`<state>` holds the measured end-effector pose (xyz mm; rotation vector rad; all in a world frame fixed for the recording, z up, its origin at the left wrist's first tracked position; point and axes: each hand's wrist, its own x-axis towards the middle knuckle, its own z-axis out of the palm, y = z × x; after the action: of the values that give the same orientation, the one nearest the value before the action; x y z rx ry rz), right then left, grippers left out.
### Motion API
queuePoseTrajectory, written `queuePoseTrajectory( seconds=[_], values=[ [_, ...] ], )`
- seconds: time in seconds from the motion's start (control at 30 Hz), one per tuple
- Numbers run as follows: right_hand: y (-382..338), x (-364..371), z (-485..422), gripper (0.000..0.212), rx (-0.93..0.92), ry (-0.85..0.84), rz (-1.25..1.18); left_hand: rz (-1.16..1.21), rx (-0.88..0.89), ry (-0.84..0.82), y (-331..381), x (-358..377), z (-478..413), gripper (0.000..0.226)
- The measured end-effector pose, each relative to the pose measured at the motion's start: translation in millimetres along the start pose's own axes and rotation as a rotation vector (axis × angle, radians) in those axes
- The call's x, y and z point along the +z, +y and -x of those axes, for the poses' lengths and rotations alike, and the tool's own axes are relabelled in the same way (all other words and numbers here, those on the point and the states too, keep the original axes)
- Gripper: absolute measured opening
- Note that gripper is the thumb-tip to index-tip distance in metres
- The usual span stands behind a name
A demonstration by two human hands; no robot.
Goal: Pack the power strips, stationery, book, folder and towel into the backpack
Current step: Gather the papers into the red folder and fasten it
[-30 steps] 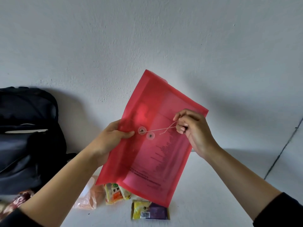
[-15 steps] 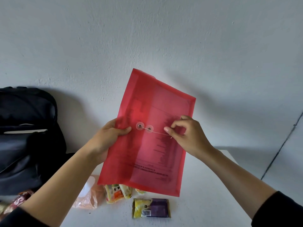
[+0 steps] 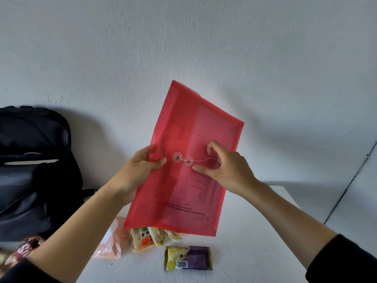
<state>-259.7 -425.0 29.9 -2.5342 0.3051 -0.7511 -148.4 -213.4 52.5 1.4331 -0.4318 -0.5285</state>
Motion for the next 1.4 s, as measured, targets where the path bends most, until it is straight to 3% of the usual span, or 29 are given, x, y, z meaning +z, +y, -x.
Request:
queuePoseTrajectory(
  seconds=[0.13, 0.2, 0.37, 0.57, 0.7, 0.8, 0.9, 1.1, 1.3, 1.4],
  values=[
    [0.5, 6.1, 0.3, 0.036, -0.139, 0.061, 0.027, -0.011, 0.041, 0.01, 1.3, 5.5, 1.6, 0.036],
    [4.2, 9.0, -1.9, 0.045, -0.205, 0.053, 0.01, -0.002, 0.045, 0.022, 3.9, 5.5, 0.7, 0.039],
    [7.3, -4.6, -10.9, 0.045, -0.172, 0.167, -0.092, 0.003, 0.054, 0.055, 8.3, -2.4, -3.1, 0.043],
    [7.5, -11.6, -4.2, 0.053, -0.157, -0.078, 0.183, 0.045, 0.033, 0.049, 13.8, -3.6, -4.6, 0.04],
    [15.3, -5.6, -5.5, 0.049, -0.08, 0.04, 0.13, 0.026, -0.017, -0.04, 11.7, -1.3, 0.7, 0.034],
    [17.8, -7.1, -5.4, 0.037, -0.085, -0.021, 0.186, -0.02, -0.072, -0.09, 5.5, -3.4, 1.9, 0.031],
    [24.1, 0.8, -6.0, 0.04, -0.112, -0.061, 0.246, -0.088, -0.133, -0.083, -2.8, 0.1, 1.6, 0.029],
    [11.7, 7.2, -6.0, 0.03, 0.157, -0.122, -0.277, -0.145, -0.048, -0.072, -9.2, 0.4, -2.8, 0.038],
    [-10.1, -8.9, -9.9, 0.025, 0.4, -0.178, -1.298, -0.476, 0.178, 0.1, -13.0, 3.8, -4.4, 0.026],
    [-12.8, -5.6, -8.2, 0.034, 0.53, -0.189, -1.552, -0.56, 0.263, 0.121, -7.4, 8.8, -0.9, 0.023]
  ],
)
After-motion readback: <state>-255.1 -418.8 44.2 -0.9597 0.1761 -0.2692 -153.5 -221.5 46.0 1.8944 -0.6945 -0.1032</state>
